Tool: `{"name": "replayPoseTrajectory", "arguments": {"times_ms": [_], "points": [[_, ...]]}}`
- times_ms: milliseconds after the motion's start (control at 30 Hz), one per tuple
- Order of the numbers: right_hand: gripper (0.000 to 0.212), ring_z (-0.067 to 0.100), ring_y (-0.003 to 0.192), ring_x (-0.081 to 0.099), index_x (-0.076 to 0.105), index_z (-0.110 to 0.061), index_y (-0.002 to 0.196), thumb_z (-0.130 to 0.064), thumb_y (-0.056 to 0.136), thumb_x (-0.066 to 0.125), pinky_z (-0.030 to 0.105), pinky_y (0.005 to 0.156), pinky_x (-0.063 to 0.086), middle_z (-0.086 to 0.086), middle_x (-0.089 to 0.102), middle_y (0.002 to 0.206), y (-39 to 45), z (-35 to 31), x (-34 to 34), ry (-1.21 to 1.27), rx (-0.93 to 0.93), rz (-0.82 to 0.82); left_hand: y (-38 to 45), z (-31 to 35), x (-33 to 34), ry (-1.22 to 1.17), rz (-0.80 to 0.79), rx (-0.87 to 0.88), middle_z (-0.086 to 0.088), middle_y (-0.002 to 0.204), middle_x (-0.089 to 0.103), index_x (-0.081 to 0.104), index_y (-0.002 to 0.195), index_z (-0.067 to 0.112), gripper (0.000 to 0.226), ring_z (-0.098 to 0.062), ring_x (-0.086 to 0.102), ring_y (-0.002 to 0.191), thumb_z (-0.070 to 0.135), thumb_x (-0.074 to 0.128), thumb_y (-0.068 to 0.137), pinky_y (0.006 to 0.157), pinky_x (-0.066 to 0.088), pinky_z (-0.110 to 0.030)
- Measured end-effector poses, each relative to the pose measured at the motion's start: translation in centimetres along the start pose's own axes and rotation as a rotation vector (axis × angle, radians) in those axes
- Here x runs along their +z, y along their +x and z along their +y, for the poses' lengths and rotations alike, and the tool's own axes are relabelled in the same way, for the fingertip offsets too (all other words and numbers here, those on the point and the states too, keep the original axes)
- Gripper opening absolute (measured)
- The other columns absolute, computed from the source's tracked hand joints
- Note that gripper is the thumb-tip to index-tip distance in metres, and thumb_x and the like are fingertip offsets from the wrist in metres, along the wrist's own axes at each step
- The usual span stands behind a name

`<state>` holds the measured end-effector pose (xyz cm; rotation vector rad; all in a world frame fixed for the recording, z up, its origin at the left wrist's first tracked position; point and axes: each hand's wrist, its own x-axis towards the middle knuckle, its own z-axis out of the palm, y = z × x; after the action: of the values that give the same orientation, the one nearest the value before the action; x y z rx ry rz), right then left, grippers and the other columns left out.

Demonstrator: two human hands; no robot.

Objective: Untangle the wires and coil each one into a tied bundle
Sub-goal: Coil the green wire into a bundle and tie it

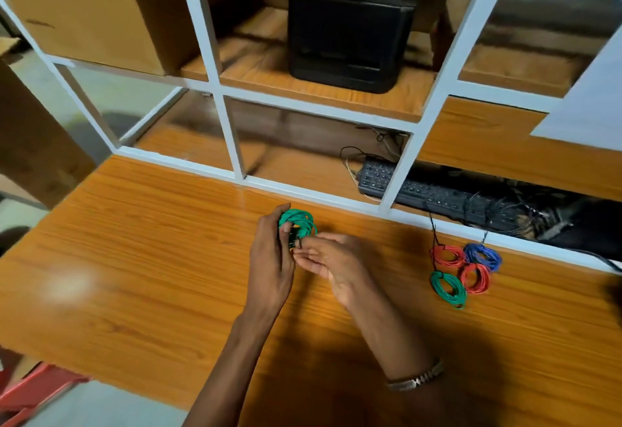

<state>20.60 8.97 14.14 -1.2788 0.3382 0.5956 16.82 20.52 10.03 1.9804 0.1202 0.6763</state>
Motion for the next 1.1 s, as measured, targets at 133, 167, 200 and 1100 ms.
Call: {"name": "replayPoseTrajectory", "arguments": {"times_ms": [133,167,200,1100], "points": [[0.016,0.023,0.078,0.077,0.071,0.004,0.104,0.001,0.089,0.073,0.027,0.069,0.06,0.018,0.077,0.087,-0.5,0.2,-1.4,0.067,-0.084,0.021,-0.5,0.7,1.4,-0.029,0.017,0.005,0.0,0.127,0.062,0.056,0.141,0.011,0.033,-0.009,0.062,0.114,0.019,0.041,0.113,0.094,0.049,-0.02],[0.013,0.023,0.079,0.077,0.073,0.002,0.101,0.001,0.089,0.074,0.027,0.071,0.06,0.018,0.077,0.087,-0.7,0.3,-1.6,0.069,-0.12,0.03,-0.6,0.7,1.9,-0.048,0.026,-0.01,0.0,0.129,0.063,0.056,0.141,0.013,0.033,-0.01,0.062,0.117,0.02,0.041,0.112,0.096,0.051,-0.024],[0.011,0.024,0.08,0.077,0.074,0.002,0.099,0.001,0.088,0.075,0.028,0.073,0.061,0.017,0.078,0.088,-1.0,0.5,-1.7,0.074,-0.156,0.041,-0.7,0.8,2.3,-0.076,0.033,-0.035,0.001,0.133,0.063,0.057,0.141,0.014,0.033,-0.012,0.063,0.121,0.02,0.042,0.112,0.099,0.052,-0.027],[0.046,0.031,0.079,0.078,0.056,-0.02,0.121,-0.002,0.086,0.08,0.041,0.07,0.063,0.019,0.077,0.097,-1.7,-0.6,-5.4,-0.009,-0.372,0.056,-1.3,4.4,3.7,-0.782,-0.112,-0.615,-0.015,0.128,0.073,0.065,0.138,0.015,0.035,-0.024,0.069,0.111,0.018,0.058,0.104,0.085,0.056,-0.035]]}}
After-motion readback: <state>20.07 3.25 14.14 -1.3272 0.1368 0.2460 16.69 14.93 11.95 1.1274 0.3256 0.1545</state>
